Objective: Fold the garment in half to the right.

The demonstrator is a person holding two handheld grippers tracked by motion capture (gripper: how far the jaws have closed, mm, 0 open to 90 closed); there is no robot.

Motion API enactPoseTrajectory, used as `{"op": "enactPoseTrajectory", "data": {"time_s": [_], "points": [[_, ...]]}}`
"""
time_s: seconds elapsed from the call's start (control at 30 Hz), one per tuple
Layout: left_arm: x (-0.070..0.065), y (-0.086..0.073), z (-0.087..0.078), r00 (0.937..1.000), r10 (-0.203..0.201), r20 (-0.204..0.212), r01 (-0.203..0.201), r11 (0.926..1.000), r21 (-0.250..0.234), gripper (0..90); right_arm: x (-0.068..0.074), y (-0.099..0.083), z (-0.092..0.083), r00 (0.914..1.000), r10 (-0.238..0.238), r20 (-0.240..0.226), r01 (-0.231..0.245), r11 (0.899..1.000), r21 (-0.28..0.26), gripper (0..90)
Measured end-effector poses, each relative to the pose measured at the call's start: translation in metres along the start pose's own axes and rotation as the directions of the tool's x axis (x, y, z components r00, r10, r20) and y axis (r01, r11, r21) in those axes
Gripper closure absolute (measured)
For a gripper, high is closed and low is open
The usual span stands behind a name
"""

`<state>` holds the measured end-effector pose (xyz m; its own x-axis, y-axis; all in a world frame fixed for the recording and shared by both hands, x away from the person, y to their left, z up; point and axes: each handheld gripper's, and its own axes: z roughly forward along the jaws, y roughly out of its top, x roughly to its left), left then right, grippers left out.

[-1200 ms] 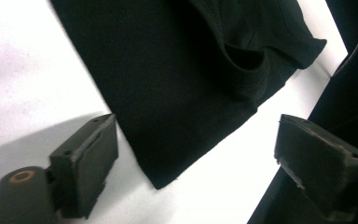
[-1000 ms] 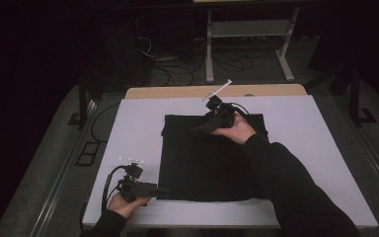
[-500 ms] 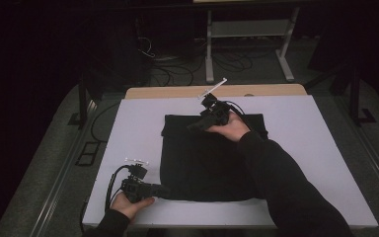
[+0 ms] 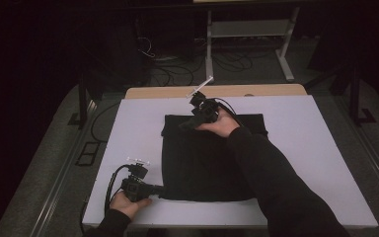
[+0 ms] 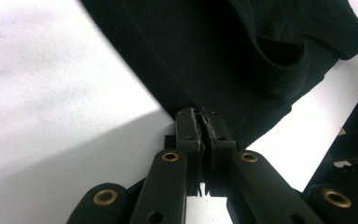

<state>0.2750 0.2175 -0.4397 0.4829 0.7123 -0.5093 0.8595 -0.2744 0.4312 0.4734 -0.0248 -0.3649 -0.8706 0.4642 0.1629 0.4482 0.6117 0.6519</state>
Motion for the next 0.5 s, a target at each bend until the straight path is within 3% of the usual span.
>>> {"op": "enactPoseTrajectory", "data": {"time_s": [0.3,0.5], "points": [[-0.001,0.001,-0.003,0.9999,0.004,0.013,-0.004,0.9999,-0.014,85.7,0.007,0.015,0.019,0.9980,-0.053,0.034,0.052,0.998,0.044,12.8],[-0.001,0.001,-0.004,0.9998,0.002,0.022,-0.002,0.9999,-0.017,85.6,0.008,0.024,0.028,0.9919,-0.100,0.078,0.094,0.993,0.072,13.3]]}}
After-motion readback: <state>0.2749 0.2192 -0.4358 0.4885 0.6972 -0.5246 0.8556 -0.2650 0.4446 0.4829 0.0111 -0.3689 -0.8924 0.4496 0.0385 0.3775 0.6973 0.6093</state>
